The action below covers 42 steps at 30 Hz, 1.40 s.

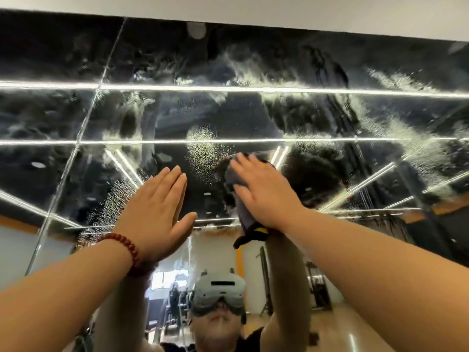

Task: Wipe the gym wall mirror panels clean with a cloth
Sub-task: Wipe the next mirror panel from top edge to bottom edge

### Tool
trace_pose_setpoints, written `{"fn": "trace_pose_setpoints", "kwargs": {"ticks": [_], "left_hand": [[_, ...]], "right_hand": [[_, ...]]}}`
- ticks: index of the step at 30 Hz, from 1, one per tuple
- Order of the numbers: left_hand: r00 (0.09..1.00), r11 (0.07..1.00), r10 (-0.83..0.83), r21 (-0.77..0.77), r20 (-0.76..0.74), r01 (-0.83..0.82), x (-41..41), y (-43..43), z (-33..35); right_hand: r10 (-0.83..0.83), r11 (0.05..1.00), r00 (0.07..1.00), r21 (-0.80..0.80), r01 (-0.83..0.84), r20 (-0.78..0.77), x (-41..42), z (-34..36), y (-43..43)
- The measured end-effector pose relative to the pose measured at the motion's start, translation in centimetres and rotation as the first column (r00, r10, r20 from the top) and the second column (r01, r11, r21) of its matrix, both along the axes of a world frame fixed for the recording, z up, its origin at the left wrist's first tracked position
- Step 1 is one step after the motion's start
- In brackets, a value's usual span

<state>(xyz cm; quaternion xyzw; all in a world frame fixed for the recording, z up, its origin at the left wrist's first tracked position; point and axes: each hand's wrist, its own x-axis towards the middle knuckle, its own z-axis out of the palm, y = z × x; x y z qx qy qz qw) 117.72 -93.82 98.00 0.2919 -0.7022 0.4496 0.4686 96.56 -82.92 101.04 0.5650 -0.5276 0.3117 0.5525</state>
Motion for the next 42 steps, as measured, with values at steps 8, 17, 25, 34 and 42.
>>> {"fn": "trace_pose_setpoints", "kwargs": {"ticks": [8,17,25,34,42], "left_hand": [[0.999,0.998,-0.053,0.041,-0.008,0.053,0.1,0.9,-0.2],[0.992,0.993,-0.117,-0.008,-0.039,0.116,-1.4,2.0,6.3],[0.991,0.991,-0.13,-0.037,0.012,0.13,-1.1,-0.1,9.9],[0.986,0.986,-0.165,0.007,0.029,0.165,0.0,0.3,12.4],[0.994,0.99,-0.094,0.106,0.056,0.088,0.8,0.1,16.7]], "right_hand": [[-0.034,0.976,0.821,-0.159,0.151,0.57,-4.6,0.6,2.5],[-0.051,0.999,0.995,-0.002,0.052,0.086,-2.2,5.1,1.6],[-0.046,0.978,0.923,-0.169,0.119,0.382,-1.6,8.7,0.0],[0.05,0.987,0.903,-0.16,0.021,0.427,-4.0,15.1,1.5],[-0.11,0.985,0.981,0.115,0.129,-0.161,-0.1,15.4,-0.8]]}}
